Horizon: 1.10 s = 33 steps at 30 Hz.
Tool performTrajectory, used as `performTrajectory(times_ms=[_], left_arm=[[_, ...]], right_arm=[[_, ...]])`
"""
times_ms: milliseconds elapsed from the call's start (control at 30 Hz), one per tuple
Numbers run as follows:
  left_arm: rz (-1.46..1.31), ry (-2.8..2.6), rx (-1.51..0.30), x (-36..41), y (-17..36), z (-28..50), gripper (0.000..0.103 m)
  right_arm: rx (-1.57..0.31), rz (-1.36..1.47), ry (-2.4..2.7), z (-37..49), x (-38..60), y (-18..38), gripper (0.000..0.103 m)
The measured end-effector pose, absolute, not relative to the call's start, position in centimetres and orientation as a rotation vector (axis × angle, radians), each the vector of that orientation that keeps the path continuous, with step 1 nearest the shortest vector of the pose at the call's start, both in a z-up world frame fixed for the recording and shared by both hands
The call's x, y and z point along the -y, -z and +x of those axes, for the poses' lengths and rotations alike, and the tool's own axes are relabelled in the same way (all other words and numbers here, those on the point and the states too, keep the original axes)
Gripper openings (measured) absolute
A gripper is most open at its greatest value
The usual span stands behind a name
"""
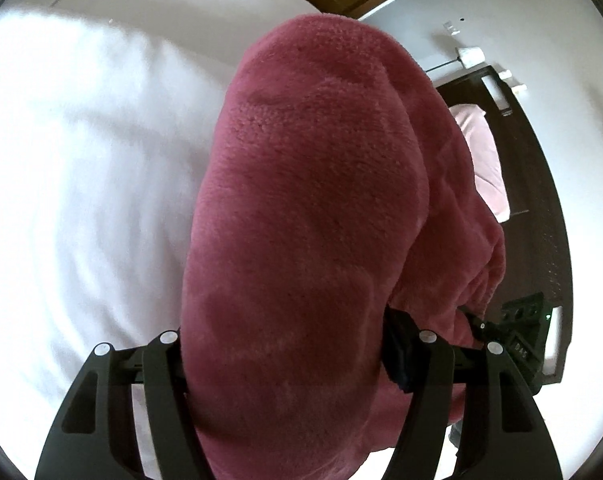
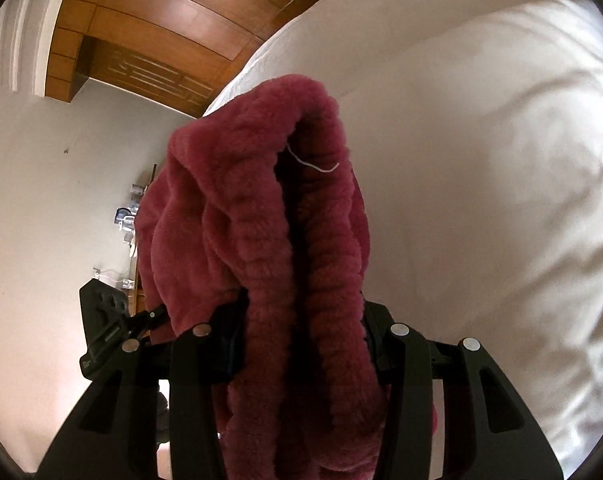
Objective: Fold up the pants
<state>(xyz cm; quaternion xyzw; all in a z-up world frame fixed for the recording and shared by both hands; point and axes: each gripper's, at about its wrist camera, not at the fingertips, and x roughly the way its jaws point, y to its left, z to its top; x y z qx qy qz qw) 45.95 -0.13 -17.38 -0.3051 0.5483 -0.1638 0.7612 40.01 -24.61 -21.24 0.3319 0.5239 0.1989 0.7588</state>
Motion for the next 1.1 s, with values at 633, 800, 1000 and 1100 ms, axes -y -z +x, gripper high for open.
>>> performTrajectory(times_ms=[633,800,1000,1100], left_arm=[[-0.578,0.246,-1.234,3.7,21.5,54.8,0.071],[-0.523,0.220,-1.228,5.2,21.6,56.0,0.086],[-0.476,0.188,-1.228,4.5,20.8,55.3,0.089],[-0.426,0.149,-1.186,4.5,18.6,54.7,0.088]], right_arm=[[-1.217,0.677,-0.325,44.8,22.3,26.1,0.045],[-1.222,0.664,-0.298,45.6,21.0,25.7,0.049],[-1.143,0.493,-0.202,45.1,20.7,21.7,0.055],[-1.042,0.386,-0.112,43.5,20.5,17.7,0.055]])
